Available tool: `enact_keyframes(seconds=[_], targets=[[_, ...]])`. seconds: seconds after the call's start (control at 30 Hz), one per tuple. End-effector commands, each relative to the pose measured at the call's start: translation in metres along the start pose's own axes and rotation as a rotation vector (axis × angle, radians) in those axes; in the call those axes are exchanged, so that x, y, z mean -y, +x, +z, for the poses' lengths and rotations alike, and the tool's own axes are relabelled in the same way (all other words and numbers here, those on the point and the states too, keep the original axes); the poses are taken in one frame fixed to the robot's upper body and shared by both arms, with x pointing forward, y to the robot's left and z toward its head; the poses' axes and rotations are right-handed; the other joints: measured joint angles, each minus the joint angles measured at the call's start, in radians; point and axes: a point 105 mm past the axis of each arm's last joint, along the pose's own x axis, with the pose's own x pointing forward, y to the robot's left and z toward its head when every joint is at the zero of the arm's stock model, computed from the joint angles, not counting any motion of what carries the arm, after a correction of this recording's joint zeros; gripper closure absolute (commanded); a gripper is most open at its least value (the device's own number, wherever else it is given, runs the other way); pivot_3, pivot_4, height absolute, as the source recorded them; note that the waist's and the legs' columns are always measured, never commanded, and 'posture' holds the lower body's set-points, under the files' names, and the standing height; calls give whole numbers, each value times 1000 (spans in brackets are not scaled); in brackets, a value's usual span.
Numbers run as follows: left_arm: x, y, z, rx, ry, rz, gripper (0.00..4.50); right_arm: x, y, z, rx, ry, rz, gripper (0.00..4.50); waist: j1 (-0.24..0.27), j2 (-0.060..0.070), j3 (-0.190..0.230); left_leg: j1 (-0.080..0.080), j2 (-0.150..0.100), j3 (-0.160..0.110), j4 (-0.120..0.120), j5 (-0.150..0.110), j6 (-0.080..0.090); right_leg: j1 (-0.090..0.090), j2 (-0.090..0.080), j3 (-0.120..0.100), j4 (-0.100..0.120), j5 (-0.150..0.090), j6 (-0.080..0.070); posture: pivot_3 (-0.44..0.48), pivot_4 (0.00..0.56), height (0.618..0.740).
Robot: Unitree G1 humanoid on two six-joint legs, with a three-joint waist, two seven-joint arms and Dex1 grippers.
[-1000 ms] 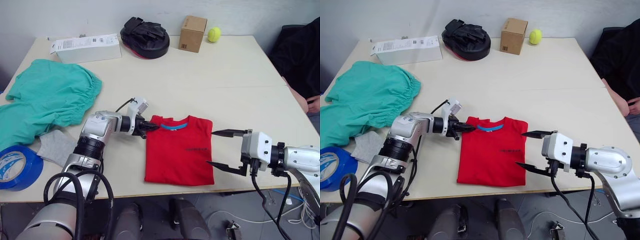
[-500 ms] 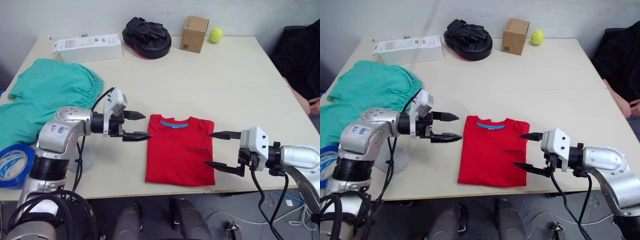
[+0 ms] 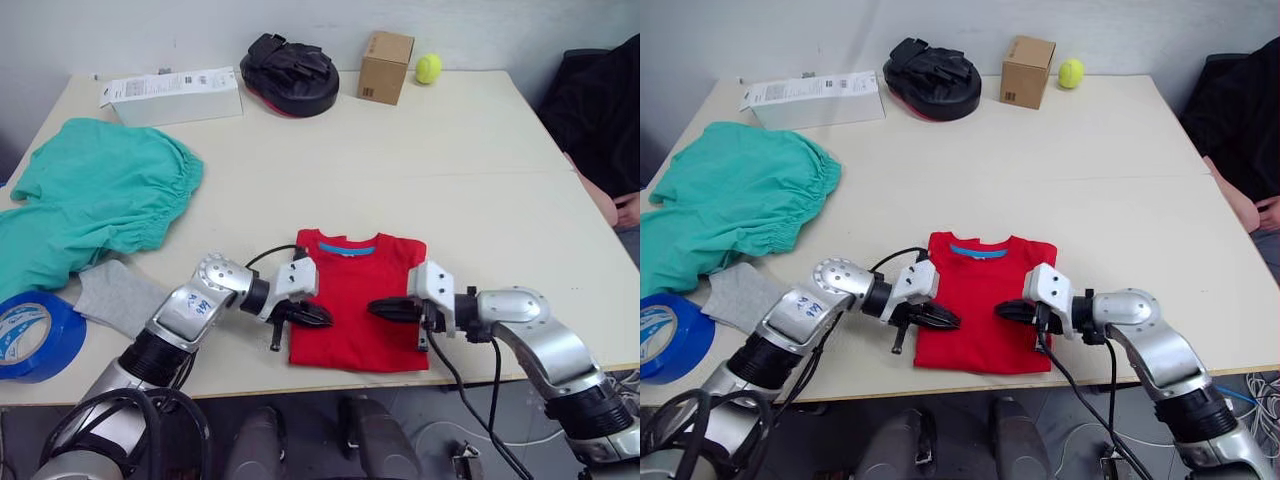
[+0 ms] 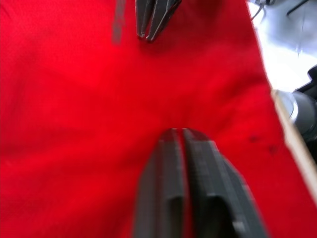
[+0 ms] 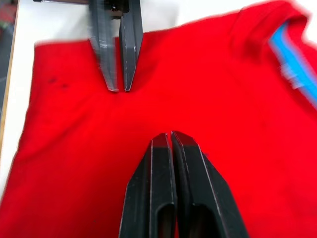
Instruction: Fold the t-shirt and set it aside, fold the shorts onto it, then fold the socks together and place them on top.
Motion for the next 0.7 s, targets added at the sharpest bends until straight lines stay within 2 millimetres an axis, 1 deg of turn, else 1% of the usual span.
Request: enact_keyframes(seconds=[0.03,0.1,0.2,0.33,0.47,0.53,0.6,0.63,0.7], targets=[[-2,5,-12,-50,3,21,4491,-2,6,-3,-22,-30,28,4500,0,0,0,0,0,0,0,0,0,0,0,0,0,0,0,0,150,740],[-3,5,-17,-66,3,29,4491,0,8,-11,-57,-31,14,4500,0,0,0,0,-1,0,0,0,0,1,-1,0,0,0,0,0,150,740],[-2,5,-20,-71,3,32,4491,10,6,-14,-62,-30,-32,4500,0,0,-1,4,-1,-1,0,0,1,5,-1,-1,-1,0,0,0,150,740],[-1,5,-23,-76,3,32,4491,38,-6,-9,-16,30,-116,4500,-1,0,-1,13,-1,-2,-1,-1,1,14,-2,-2,-3,0,-1,0,150,740],[-2,6,-22,-71,6,39,4491,74,-23,-9,-7,82,-227,4500,-1,0,-1,13,0,-1,-2,-1,1,15,-3,-2,-3,0,-1,0,150,740],[-2,6,-21,-64,4,42,4491,92,-33,-13,-27,73,-290,4500,-1,0,-1,13,0,-2,-2,-1,1,15,-3,-3,-3,0,-1,0,150,740],[-3,5,-19,-52,8,47,4491,103,-41,-14,-38,61,-326,4500,-1,0,-1,13,0,-2,-2,-1,1,14,-3,-3,-3,-1,-2,0,150,740],[-3,5,-16,-38,15,53,4491,107,-44,-13,-36,55,-338,4500,-1,0,-1,13,0,-2,-2,-1,1,14,-3,-3,-3,-1,-2,0,150,740],[-5,5,-4,32,31,70,4491,111,-50,-6,-10,41,-346,4500,-1,1,-1,13,0,-2,-3,-1,1,14,-3,-3,-4,-1,-2,0,150,740]])
